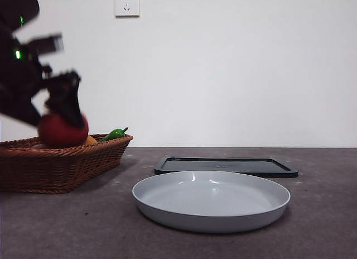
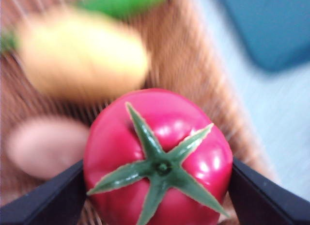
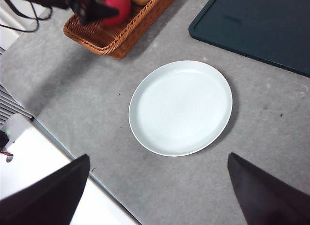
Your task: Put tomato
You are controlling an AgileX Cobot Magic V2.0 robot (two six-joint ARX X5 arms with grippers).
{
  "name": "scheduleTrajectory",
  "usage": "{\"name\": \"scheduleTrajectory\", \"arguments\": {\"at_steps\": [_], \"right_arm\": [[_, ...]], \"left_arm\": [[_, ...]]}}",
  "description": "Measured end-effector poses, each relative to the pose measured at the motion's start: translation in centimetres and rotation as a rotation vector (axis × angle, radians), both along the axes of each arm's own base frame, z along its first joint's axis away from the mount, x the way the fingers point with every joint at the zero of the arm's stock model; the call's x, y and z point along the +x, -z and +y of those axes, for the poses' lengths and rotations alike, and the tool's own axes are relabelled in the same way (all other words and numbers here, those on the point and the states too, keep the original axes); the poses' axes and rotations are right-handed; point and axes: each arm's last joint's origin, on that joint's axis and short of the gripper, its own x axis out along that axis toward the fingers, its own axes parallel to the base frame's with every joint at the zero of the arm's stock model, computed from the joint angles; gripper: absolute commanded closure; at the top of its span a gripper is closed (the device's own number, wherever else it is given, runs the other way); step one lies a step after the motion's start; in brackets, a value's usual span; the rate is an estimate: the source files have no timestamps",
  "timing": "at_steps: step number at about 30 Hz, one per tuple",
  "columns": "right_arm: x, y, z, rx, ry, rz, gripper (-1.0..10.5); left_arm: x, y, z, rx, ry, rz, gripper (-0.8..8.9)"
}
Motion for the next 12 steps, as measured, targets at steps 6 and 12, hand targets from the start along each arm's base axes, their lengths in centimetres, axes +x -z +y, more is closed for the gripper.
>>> {"name": "scheduleTrajectory", "arguments": {"at_steps": [6, 12], "right_arm": [[0.0, 0.0, 0.0, -0.001, 0.001, -0.001, 4.9], [0.0, 0.0, 0.0, -0.005, 0.005, -0.002, 4.9]], "left_arm": [[-2.7, -4.9, -1.3, -0.115, 0.099, -0.149, 4.84], [-5.2, -6.6, -4.5, -0.189, 0.255, -0.185, 4.84]]}}
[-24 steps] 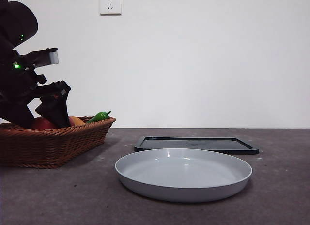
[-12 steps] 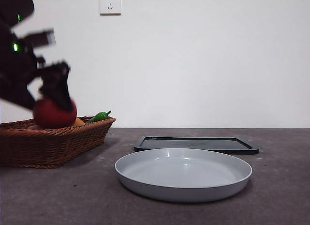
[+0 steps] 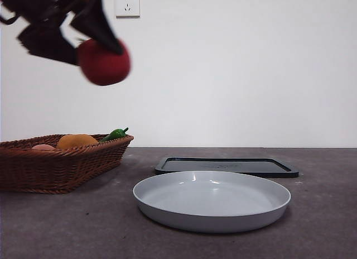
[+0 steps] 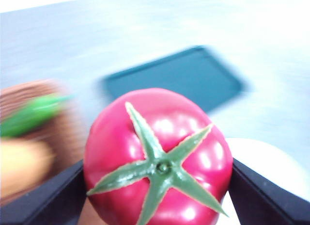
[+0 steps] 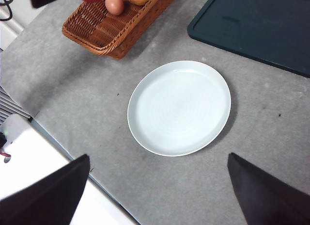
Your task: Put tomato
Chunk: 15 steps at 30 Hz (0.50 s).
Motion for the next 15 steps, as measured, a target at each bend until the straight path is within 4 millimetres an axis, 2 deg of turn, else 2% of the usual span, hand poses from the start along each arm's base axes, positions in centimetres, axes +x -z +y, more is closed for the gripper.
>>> {"name": "scheduleTrajectory", "arguments": {"at_steps": [5, 8, 11, 15], "right_arm": [[0.0, 0.0, 0.0, 0.000, 0.000, 0.000, 4.9], [0.0, 0.0, 0.0, 0.000, 0.000, 0.000, 4.9], [0.0, 0.0, 0.0, 0.000, 0.000, 0.000, 4.9], [0.0, 0.0, 0.0, 0.000, 0.000, 0.000, 4.9]], "left_arm": [[-1.0, 0.7, -3.5, 0.006, 0.131, 0.020, 4.84], [-1.2, 2.0, -5.7, 0.022, 0.200, 0.048, 4.84], [-1.1, 3.6, -7.6, 0.041, 0.250, 0.077, 4.84], [-0.5, 7.1, -10.5, 0.088, 0.300, 0.133, 4.84]]}}
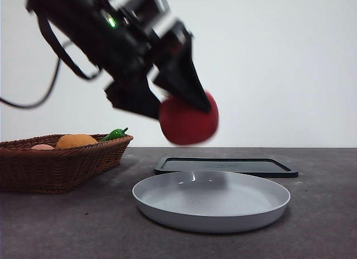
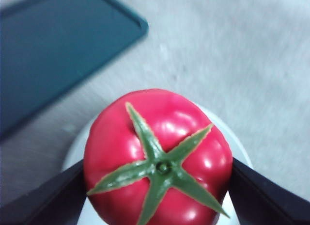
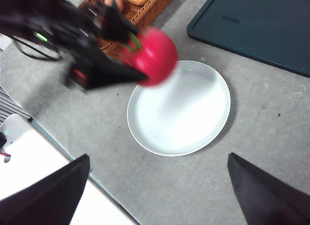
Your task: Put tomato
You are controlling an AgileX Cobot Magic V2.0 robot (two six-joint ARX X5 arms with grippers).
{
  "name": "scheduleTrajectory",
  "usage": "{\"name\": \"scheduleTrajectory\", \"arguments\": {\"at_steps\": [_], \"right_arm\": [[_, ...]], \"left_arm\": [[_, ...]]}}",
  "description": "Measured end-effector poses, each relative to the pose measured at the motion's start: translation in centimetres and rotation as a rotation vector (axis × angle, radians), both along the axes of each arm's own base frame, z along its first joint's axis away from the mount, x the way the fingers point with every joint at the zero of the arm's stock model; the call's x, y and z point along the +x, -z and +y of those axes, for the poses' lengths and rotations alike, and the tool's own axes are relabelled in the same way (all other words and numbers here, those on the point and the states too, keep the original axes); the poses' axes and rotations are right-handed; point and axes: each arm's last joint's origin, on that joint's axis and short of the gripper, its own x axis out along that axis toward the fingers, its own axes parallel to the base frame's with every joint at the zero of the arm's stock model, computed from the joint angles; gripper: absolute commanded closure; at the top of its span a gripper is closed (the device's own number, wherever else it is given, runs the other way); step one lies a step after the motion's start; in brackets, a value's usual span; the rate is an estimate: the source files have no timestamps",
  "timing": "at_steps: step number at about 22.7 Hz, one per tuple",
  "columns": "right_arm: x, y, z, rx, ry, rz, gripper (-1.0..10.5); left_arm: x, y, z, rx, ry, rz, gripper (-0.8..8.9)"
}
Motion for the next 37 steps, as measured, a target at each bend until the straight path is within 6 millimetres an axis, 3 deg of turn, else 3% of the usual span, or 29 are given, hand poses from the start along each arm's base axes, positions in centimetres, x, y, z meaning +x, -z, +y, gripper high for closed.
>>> {"name": "scheduleTrajectory", "arguments": {"at_steps": [8, 13, 16, 20, 24, 32, 37], "right_arm": [[0.0, 0.1, 0.0, -0.002, 0.000, 0.008, 4.9], [-0.1, 0.1, 0.0, -0.004, 0.000, 0.015, 4.9], [-0.1, 0.1, 0.0, -0.004, 0.000, 0.015, 4.9], [-0.1, 0.1, 0.0, -0.004, 0.000, 0.015, 4.9], [-0.1, 0.1, 0.0, -0.004, 0.000, 0.015, 4.9], [-0.1, 0.1, 0.0, -0.004, 0.000, 0.016, 4.9], [-0.1, 0.1, 0.0, -0.004, 0.000, 0.016, 4.9]], "left_arm": [[0.8, 5.3, -2.2, 0.079, 0.031, 0.085, 4.84], [0.9, 5.3, -2.3, 0.077, 0.034, 0.078, 4.60], [0.9, 5.3, -2.3, 0.078, 0.034, 0.078, 3.30], [0.9, 5.4, -2.3, 0.083, 0.033, 0.087, 2.41], [0.8, 5.2, -2.2, 0.079, 0.029, 0.088, 2.37], [-0.7, -0.6, -0.4, -0.010, 0.019, -0.010, 2.50], [-1.7, -5.5, 3.8, -0.085, -0.080, -0.073, 2.50]]}}
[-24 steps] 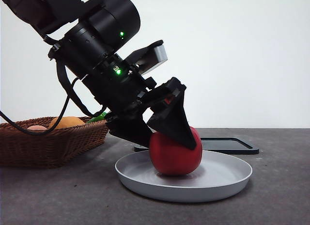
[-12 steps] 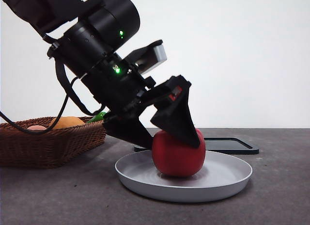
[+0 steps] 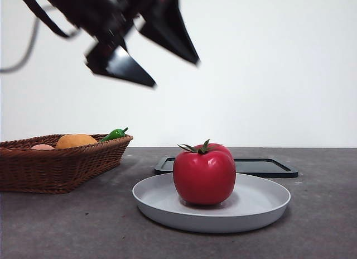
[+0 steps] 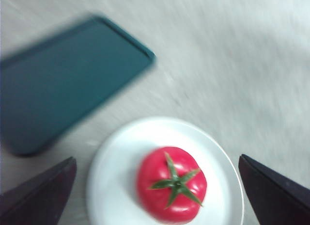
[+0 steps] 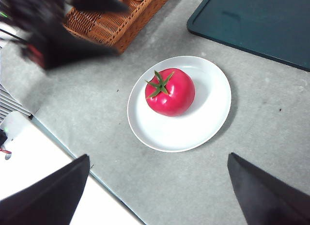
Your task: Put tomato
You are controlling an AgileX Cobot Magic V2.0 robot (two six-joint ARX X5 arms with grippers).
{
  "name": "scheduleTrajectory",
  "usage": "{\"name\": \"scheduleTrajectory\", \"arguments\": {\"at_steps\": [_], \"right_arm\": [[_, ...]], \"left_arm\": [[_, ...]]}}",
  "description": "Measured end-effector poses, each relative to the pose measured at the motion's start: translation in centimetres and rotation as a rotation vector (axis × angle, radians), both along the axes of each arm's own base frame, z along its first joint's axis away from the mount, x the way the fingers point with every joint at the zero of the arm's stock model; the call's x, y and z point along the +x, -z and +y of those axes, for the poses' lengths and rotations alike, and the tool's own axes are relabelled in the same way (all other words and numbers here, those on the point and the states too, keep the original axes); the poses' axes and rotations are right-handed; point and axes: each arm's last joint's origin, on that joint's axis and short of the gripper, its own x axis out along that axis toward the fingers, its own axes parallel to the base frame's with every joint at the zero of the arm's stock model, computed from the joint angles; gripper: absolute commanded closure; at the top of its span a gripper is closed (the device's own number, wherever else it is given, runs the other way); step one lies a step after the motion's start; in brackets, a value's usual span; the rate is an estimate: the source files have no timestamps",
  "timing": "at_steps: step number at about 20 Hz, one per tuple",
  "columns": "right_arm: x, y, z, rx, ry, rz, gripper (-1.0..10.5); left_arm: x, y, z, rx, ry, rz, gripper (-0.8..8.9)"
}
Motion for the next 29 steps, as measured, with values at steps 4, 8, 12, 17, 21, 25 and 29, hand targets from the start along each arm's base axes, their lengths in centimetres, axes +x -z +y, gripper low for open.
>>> {"name": "scheduleTrajectory", "arguments": {"at_steps": [4, 8, 12, 17, 21, 25, 29], "right_arm": [[0.0, 0.0, 0.0, 0.000, 0.000, 0.000, 4.9], [0.2, -0.2, 0.0, 0.006, 0.000, -0.026, 4.9], [0.7, -0.2, 0.2, 0.005, 0.002, -0.027, 4.9], [2.9, 0.6, 0.7, -0.011, 0.002, 0.035, 4.9], [4.1, 1.0, 1.1, -0.018, 0.002, 0.062, 4.9], [5.3, 1.5, 2.0, -0.024, -0.036, 0.079, 4.9], [7.5, 2.0, 4.2, -0.012, -0.115, 0.030, 4.9]], "left_arm": [[-1.0, -3.2, 4.9, -0.045, -0.144, -0.037, 2.50], [-2.7, -4.3, 9.6, -0.049, -0.228, 0.044, 2.51], [-5.0, -4.2, 12.0, -0.059, -0.203, 0.170, 2.51], [-8.1, -3.9, 12.2, -0.063, -0.084, 0.315, 2.52], [-8.7, -3.9, 12.3, -0.047, -0.059, 0.318, 2.52], [-8.7, -4.0, 12.3, -0.047, -0.055, 0.304, 2.52], [-8.6, -4.1, 12.3, -0.051, -0.054, 0.290, 2.52]]}}
